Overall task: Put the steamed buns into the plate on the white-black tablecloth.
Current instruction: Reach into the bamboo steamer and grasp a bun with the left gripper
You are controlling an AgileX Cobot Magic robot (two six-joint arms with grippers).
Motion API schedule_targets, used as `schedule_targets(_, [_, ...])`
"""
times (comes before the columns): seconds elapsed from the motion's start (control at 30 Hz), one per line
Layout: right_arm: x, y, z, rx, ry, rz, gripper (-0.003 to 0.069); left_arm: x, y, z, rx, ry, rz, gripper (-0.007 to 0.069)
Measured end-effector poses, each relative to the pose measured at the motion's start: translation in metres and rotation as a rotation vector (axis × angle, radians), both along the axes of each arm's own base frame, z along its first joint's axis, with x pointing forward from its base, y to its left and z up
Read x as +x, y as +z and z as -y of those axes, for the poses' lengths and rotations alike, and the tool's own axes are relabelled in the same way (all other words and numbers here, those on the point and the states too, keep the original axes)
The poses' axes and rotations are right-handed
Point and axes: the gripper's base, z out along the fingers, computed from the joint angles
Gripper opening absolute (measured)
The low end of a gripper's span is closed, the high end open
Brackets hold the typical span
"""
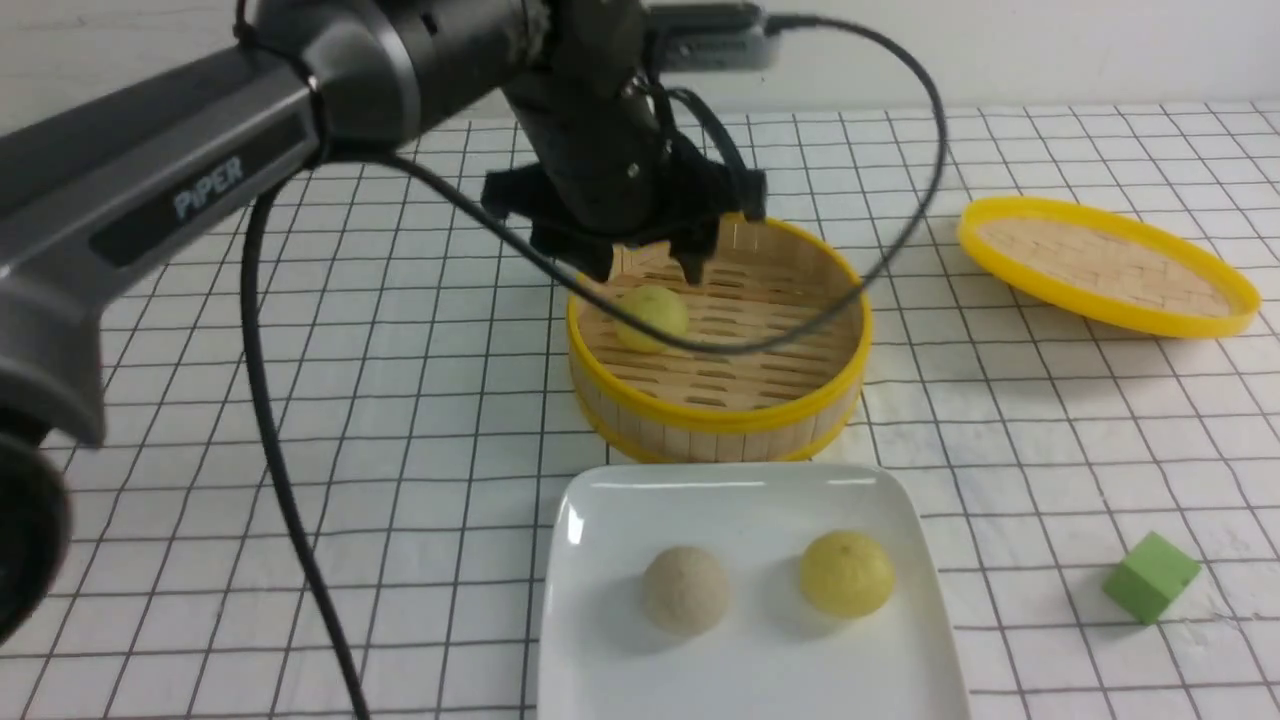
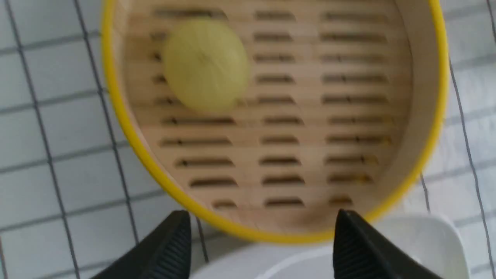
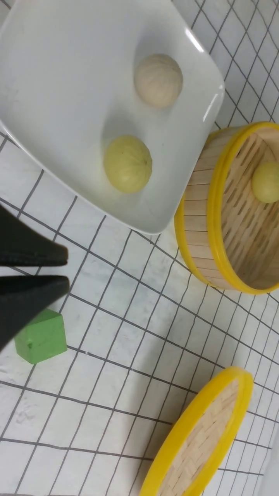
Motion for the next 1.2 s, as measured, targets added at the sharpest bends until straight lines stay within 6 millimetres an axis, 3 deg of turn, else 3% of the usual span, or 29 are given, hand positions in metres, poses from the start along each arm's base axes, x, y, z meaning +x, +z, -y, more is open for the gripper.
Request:
schedule_targets(0.03, [0.000, 0.000, 0.000, 0.000, 0.000, 0.000, 0.0065, 0.014, -0.004, -0.003, -0.005, 0.014, 0.001, 0.0443])
schedule_targets(0.1, [0.000, 0.000, 0.000, 0.000, 0.000, 0.000, 0.0066, 0.025, -0.011, -0.004, -0.001, 0.018, -0.017, 0.0393])
schedule_targets(0.17, [0.000, 0.000, 0.000, 0.000, 0.000, 0.000, 0.0069, 0.037, -0.032, -0.001, 0.015, -0.006, -0.097, 0.0216])
schedule_targets(0.2, [0.000, 0.000, 0.000, 0.000, 0.000, 0.000, 0.0070, 0.038, -0.033, -0.001, 0.015, -0.006, -0.103, 0.0200])
schedule_targets(0.23, [0.000, 0.000, 0.000, 0.000, 0.000, 0.000, 0.0071, 0.042, -0.043, 0.003, 0.027, -0.028, -0.126, 0.0098])
schedule_targets(0.33, [0.000, 0.000, 0.000, 0.000, 0.000, 0.000, 0.0075, 0.049, -0.055, 0.008, 0.033, -0.049, -0.139, 0.0012])
schedule_targets(0.5, [0.000, 0.000, 0.000, 0.000, 0.000, 0.000, 0.0080, 0.051, -0.055, 0.009, 0.035, -0.065, -0.123, 0.0028])
schedule_targets(0.7, [0.000, 0.000, 0.000, 0.000, 0.000, 0.000, 0.0085, 0.059, -0.061, 0.010, 0.056, -0.065, -0.064, 0.0225])
schedule_targets(0.73, [0.000, 0.000, 0.000, 0.000, 0.000, 0.000, 0.0085, 0.063, -0.067, 0.011, 0.058, -0.065, -0.042, 0.0295])
schedule_targets(0.8, [0.000, 0.000, 0.000, 0.000, 0.000, 0.000, 0.0085, 0.068, -0.077, 0.014, 0.055, -0.065, -0.034, 0.0365])
schedule_targets(0.87, [0.000, 0.000, 0.000, 0.000, 0.000, 0.000, 0.0085, 0.072, -0.091, 0.015, 0.069, -0.066, -0.041, 0.0390])
schedule_targets(0.93, [0.000, 0.000, 0.000, 0.000, 0.000, 0.000, 0.0085, 0.075, -0.107, 0.016, 0.089, -0.059, -0.070, 0.0322])
schedule_targets(1.0, [0.000, 0.000, 0.000, -0.001, 0.000, 0.001, 0.0085, 0.074, -0.109, 0.015, 0.093, -0.052, -0.086, 0.0195])
schedule_targets(1.03, [0.000, 0.000, 0.000, 0.000, 0.000, 0.002, 0.0085, 0.074, -0.108, 0.016, 0.092, -0.052, -0.087, 0.0179])
schedule_targets(1.07, [0.000, 0.000, 0.000, 0.000, 0.000, 0.001, 0.0085, 0.072, -0.100, 0.015, 0.092, -0.053, -0.090, 0.0089])
schedule_targets(1.13, [0.000, 0.000, 0.000, 0.000, 0.000, 0.001, 0.0085, 0.068, -0.079, 0.013, 0.089, -0.067, -0.087, 0.0033])
schedule_targets(1.2, [0.000, 0.000, 0.000, 0.000, 0.000, 0.001, 0.0085, 0.064, -0.063, 0.011, 0.085, -0.077, -0.081, 0.0025])
